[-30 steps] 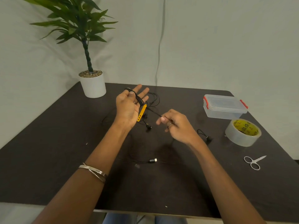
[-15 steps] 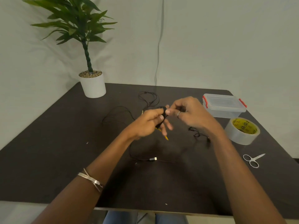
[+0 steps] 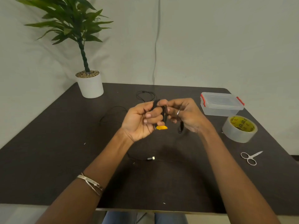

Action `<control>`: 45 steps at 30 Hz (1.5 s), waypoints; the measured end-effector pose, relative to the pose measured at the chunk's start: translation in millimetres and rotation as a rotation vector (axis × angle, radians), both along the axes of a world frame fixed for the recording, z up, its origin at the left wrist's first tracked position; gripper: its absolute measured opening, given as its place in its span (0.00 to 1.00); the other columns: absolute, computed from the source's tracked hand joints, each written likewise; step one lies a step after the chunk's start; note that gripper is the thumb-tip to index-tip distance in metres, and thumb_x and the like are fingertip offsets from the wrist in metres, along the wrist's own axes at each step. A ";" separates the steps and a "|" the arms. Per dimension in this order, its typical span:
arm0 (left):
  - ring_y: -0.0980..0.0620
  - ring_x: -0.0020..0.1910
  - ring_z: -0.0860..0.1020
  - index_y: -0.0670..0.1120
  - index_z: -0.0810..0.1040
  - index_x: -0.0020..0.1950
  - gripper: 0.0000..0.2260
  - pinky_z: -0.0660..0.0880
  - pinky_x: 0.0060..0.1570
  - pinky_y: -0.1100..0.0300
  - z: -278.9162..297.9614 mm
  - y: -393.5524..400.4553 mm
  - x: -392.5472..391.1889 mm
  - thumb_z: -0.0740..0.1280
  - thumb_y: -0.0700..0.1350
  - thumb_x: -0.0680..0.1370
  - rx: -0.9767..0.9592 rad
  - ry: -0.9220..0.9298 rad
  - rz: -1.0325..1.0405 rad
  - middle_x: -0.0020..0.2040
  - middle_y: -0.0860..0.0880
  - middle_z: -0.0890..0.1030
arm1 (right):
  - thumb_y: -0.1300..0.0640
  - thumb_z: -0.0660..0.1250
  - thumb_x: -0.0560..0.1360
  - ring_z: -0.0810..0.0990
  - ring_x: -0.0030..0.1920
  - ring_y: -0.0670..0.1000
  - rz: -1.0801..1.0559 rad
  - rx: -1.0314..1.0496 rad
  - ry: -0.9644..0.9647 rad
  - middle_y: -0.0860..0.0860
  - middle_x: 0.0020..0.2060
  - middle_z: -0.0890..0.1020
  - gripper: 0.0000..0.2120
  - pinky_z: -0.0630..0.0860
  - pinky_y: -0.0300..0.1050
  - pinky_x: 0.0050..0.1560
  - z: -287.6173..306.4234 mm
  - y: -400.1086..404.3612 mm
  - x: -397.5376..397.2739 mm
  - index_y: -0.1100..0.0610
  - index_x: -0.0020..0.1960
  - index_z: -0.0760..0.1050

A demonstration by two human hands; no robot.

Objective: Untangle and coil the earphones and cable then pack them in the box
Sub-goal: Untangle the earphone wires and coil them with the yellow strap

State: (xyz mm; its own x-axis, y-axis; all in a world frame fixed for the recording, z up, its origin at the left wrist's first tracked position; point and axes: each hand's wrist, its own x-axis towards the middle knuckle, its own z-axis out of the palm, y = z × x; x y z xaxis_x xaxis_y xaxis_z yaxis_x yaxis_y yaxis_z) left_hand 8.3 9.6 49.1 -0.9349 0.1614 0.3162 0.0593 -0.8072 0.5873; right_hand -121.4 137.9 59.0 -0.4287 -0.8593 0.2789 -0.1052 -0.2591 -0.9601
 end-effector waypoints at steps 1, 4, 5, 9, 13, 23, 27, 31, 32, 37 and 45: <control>0.56 0.25 0.59 0.34 0.76 0.58 0.16 0.76 0.38 0.56 0.7 -2.3 0.4 0.55 0.41 0.79 0.030 -0.025 0.024 0.29 0.50 0.72 | 0.62 0.69 0.71 0.75 0.28 0.47 -0.030 0.012 -0.019 0.53 0.32 0.81 0.05 0.68 0.37 0.25 -5.3 -2.0 2.5 0.62 0.46 0.81; 0.58 0.22 0.61 0.36 0.78 0.54 0.17 0.75 0.33 0.61 3.1 -4.6 0.3 0.55 0.46 0.79 0.008 -0.135 0.262 0.26 0.53 0.68 | 0.65 0.67 0.75 0.74 0.28 0.48 -0.100 0.098 -0.013 0.55 0.33 0.81 0.03 0.67 0.38 0.22 -20.6 -3.8 10.2 0.63 0.47 0.80; 0.59 0.21 0.62 0.37 0.77 0.54 0.17 0.75 0.33 0.61 5.6 -4.3 -0.1 0.55 0.47 0.80 -0.007 -0.152 0.351 0.25 0.53 0.67 | 0.65 0.67 0.76 0.74 0.28 0.48 -0.112 0.148 0.031 0.54 0.34 0.81 0.04 0.66 0.38 0.21 -24.2 -3.7 13.3 0.62 0.49 0.80; 0.59 0.20 0.63 0.39 0.75 0.54 0.14 0.79 0.40 0.60 17.0 -10.1 -5.1 0.52 0.45 0.83 0.035 -0.170 0.563 0.25 0.54 0.67 | 0.63 0.63 0.79 0.75 0.27 0.48 -0.111 0.306 0.214 0.51 0.38 0.81 0.15 0.66 0.37 0.21 -32.4 -3.7 27.6 0.56 0.65 0.74; 0.58 0.19 0.64 0.41 0.76 0.51 0.13 0.78 0.37 0.64 23.0 -22.2 -5.5 0.53 0.44 0.82 0.159 -0.142 0.571 0.25 0.54 0.67 | 0.61 0.56 0.82 0.69 0.21 0.51 -0.128 0.191 0.146 0.54 0.37 0.82 0.14 0.67 0.37 0.22 -29.8 -2.0 32.2 0.54 0.68 0.66; 0.58 0.16 0.61 0.43 0.76 0.40 0.11 0.65 0.19 0.69 26.3 -28.0 3.2 0.57 0.43 0.78 0.092 -0.166 0.442 0.22 0.54 0.63 | 0.63 0.56 0.82 0.80 0.36 0.51 -0.199 0.218 -0.005 0.52 0.37 0.81 0.11 0.77 0.45 0.39 -20.6 1.8 6.6 0.60 0.52 0.78; 0.59 0.16 0.59 0.44 0.73 0.41 0.10 0.63 0.19 0.68 36.5 -20.0 -1.2 0.56 0.44 0.79 -0.112 -0.263 0.435 0.22 0.55 0.62 | 0.69 0.61 0.78 0.80 0.57 0.47 -0.472 0.194 0.236 0.49 0.53 0.82 0.19 0.75 0.37 0.55 -7.9 -8.3 1.6 0.56 0.66 0.72; 0.60 0.16 0.58 0.44 0.71 0.41 0.13 0.62 0.19 0.68 46.5 -13.6 -6.8 0.53 0.44 0.82 -0.246 -0.318 0.423 0.22 0.55 0.61 | 0.68 0.69 0.73 0.75 0.64 0.44 -0.236 -0.014 0.289 0.49 0.61 0.79 0.27 0.71 0.38 0.65 10.2 -17.8 17.9 0.53 0.69 0.69; 0.60 0.16 0.58 0.44 0.71 0.41 0.13 0.62 0.19 0.68 48.6 -13.0 -7.4 0.53 0.44 0.82 -0.257 -0.324 0.422 0.22 0.55 0.61 | 0.70 0.69 0.73 0.77 0.62 0.46 -0.187 -0.051 0.266 0.50 0.59 0.80 0.25 0.72 0.41 0.65 10.1 -21.0 21.4 0.55 0.67 0.71; 0.59 0.16 0.59 0.44 0.71 0.40 0.09 0.64 0.19 0.69 57.3 -18.4 -1.9 0.56 0.44 0.79 -0.148 -0.293 0.328 0.22 0.55 0.62 | 0.70 0.58 0.79 0.81 0.38 0.55 -0.017 -0.112 -0.317 0.57 0.45 0.82 0.16 0.81 0.54 0.45 6.4 -25.1 30.8 0.65 0.65 0.72; 0.57 0.17 0.58 0.43 0.73 0.38 0.11 0.60 0.19 0.70 64.5 -40.2 8.0 0.56 0.40 0.79 0.079 -0.215 0.441 0.23 0.54 0.62 | 0.60 0.63 0.79 0.61 0.25 0.44 -0.013 0.052 -0.322 0.51 0.31 0.73 0.10 0.60 0.35 0.24 -17.7 -1.6 13.2 0.62 0.52 0.81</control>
State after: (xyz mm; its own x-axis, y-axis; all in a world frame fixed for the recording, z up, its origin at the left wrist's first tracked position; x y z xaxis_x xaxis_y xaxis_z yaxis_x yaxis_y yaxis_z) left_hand 16.3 -30.6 113.5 -0.9542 -0.2804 0.1040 0.2890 -0.7751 0.5619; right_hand -108.2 136.3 41.3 -0.4992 -0.8625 0.0834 0.2025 -0.2097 -0.9566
